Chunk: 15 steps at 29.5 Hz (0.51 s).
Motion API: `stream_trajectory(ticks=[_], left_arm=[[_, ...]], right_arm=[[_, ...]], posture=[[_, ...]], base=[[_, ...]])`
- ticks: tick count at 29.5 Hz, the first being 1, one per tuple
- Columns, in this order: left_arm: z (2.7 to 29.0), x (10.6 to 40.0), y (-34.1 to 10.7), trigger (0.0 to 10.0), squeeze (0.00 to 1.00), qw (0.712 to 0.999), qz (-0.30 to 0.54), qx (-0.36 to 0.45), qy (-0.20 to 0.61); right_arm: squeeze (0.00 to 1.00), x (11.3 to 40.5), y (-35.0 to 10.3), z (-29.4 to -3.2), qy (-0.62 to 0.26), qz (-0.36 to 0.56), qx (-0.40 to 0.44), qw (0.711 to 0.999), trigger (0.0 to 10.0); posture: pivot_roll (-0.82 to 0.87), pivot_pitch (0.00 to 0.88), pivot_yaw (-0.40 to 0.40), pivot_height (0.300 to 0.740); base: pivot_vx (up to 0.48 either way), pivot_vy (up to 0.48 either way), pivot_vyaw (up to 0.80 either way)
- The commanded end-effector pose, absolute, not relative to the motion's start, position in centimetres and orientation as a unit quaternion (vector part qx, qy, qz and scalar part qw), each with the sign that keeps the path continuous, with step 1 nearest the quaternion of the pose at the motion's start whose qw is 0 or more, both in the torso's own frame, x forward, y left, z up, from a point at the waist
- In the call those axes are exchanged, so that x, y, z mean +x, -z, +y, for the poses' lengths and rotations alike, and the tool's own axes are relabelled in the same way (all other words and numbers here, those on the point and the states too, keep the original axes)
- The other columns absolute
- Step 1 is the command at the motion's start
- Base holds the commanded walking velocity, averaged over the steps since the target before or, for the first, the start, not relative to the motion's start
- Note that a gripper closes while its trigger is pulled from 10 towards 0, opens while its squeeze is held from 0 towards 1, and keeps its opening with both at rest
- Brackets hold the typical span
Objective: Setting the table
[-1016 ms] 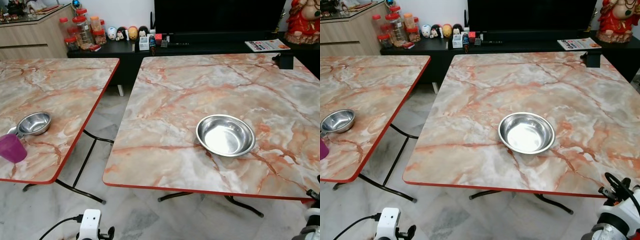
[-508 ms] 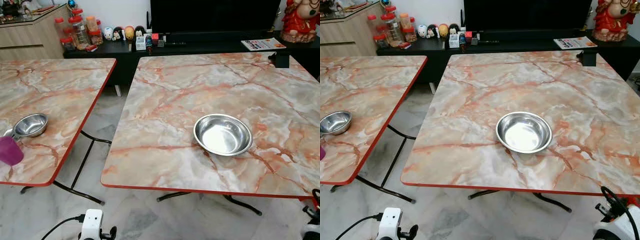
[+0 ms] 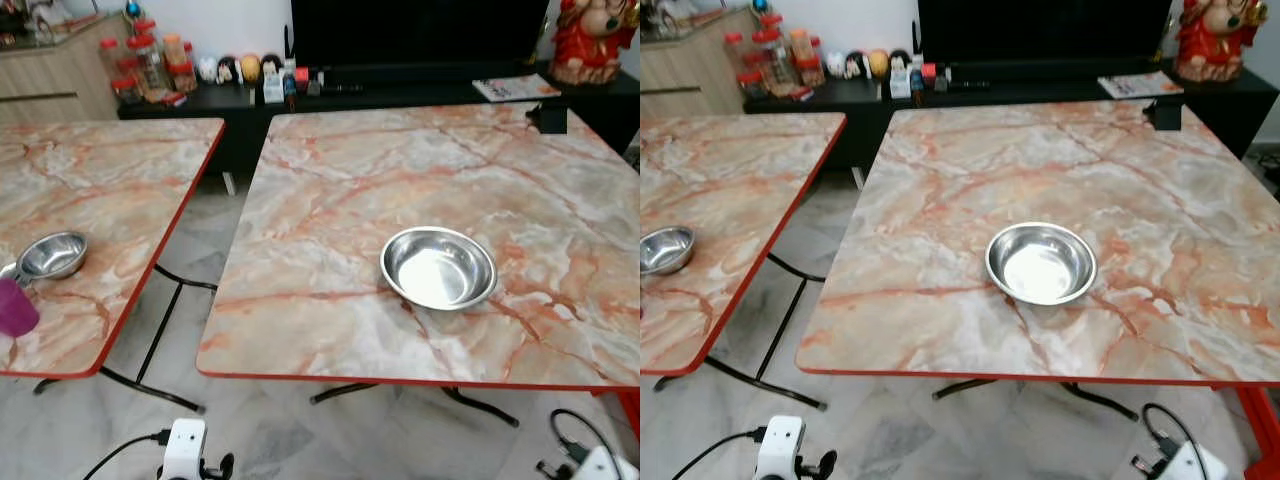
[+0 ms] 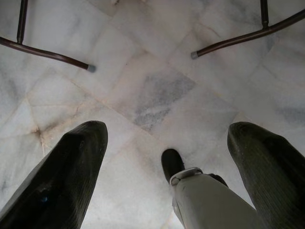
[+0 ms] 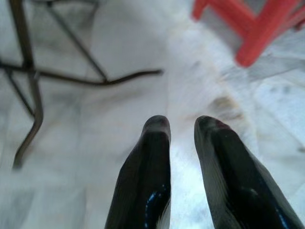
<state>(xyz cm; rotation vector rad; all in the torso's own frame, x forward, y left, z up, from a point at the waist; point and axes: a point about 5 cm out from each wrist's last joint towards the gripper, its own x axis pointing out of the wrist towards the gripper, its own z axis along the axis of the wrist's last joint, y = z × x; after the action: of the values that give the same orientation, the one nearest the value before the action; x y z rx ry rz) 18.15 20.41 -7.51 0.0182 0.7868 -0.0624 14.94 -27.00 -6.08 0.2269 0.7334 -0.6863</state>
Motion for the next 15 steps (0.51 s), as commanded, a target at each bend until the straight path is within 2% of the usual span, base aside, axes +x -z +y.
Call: stream_trajectory(ticks=[1,5,6,8,15], left_arm=[[20.7,17.6,7.7,10.0,0.00,0.919,0.394,0.014,0.029],[20.6,17.7,7.7,10.0,0.00,0.919,0.394,0.012,0.026],[20.4,17.8,7.7,10.0,0.00,0.919,0.394,0.011,0.027],[20.2,17.9,7.8,10.0,0.00,0.919,0.394,0.011,0.028],[20.0,18.0,7.8,10.0,0.00,0.917,0.398,0.019,0.028]], right_arm=[[0.00,15.4,7.1,-25.2,0.264,0.388,0.104,0.877,10.0],[0.00,16.1,7.7,-23.7,0.207,0.403,0.111,0.885,10.0],[0.00,16.2,8.1,-22.7,0.164,0.422,0.093,0.887,10.0],[0.00,16.0,8.5,-21.7,0.134,0.437,0.096,0.884,10.0],[0.00,14.8,9.4,-20.2,0.107,0.461,0.103,0.875,10.0]], posture=[[-0.08,0.000,0.032,0.740],[-0.07,0.000,0.031,0.740],[-0.07,0.000,0.031,0.740],[-0.06,0.000,0.026,0.740],[-0.05,0.000,0.016,0.740]], base=[[0.000,0.000,0.00],[0.000,0.000,0.00],[0.000,0.000,0.00],[0.000,0.000,0.00],[0.000,0.000,0.00]])
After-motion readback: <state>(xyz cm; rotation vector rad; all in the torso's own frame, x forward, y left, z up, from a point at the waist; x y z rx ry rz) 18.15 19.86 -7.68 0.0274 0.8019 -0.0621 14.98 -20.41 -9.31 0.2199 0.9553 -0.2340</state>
